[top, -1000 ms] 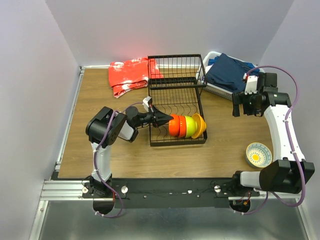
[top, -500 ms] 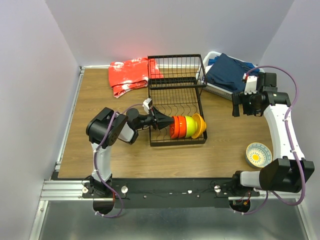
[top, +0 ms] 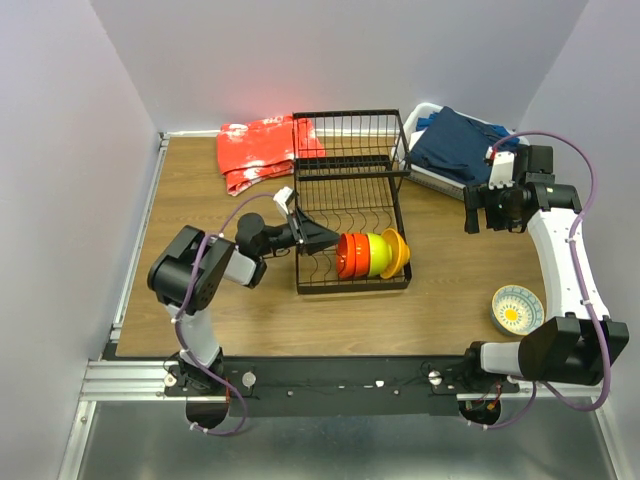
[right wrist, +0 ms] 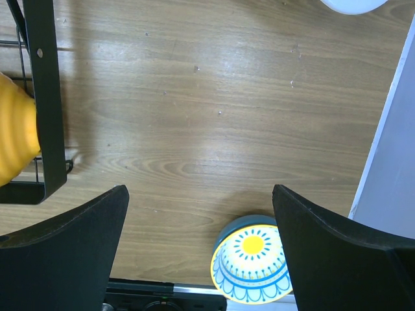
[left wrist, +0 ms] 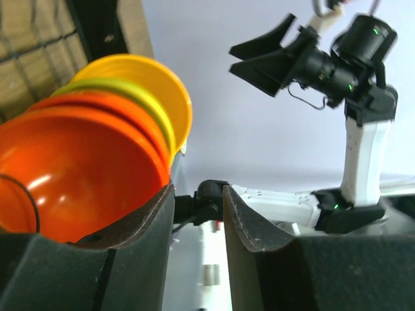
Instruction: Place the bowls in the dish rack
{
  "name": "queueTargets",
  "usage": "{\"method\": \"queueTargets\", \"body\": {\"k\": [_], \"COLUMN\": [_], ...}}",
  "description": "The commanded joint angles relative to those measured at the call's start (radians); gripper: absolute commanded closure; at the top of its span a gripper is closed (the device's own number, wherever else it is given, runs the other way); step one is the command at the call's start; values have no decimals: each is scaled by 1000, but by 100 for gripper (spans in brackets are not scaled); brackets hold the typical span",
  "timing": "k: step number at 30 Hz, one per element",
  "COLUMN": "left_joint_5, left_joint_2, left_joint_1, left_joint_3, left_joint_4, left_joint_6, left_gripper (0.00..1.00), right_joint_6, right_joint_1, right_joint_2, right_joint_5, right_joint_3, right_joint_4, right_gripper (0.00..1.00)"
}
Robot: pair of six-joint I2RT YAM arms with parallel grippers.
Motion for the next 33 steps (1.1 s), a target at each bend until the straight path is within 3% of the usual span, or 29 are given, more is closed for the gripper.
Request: {"method": "queueTargets", "body": {"k": [1, 7, 9, 12, 14, 16, 18, 22, 33], "left_joint_5": [55, 116, 150, 193, 207, 204, 181, 124, 14], "left_joint_2": [-84, -172, -219, -335, -439, -559, -630, -742, -828], "left_joint_1": [14, 26, 40, 63, 86, 92, 92, 97, 102], "left_joint_3": [15, 7, -13, -33, -21, 7, 24, 30, 16], "left_joint_4": [55, -55, -121, -314, -553, -830, -993, -1220, -1236], "left_joint_6": [153, 230, 317, 482, 611, 859, 1077, 1248, 1285], "left_gripper": [55, 55, 55, 56, 56, 56, 56, 56, 56], "right_joint_6": [-10, -67, -79, -73, -76, -90, -102, -139, -197], "right_joint_1": [-8, -8, -8, -10, -10, -8, -8, -8, -8], "right_joint_2": [-13, -76, -113, -148, -168, -182, -180, -162, -50], "right_joint_5": [-16, 5, 26, 71, 83, 85, 134, 165, 188], "right_joint_3": [3, -61, -83, -107, -132, -163, -219, -304, -420], "right_joint_4": [-9, -21, -36, -93, -136, -176, -199, -265, -213], "right_gripper": [0, 0, 0, 2, 5, 7, 7, 9, 14]}}
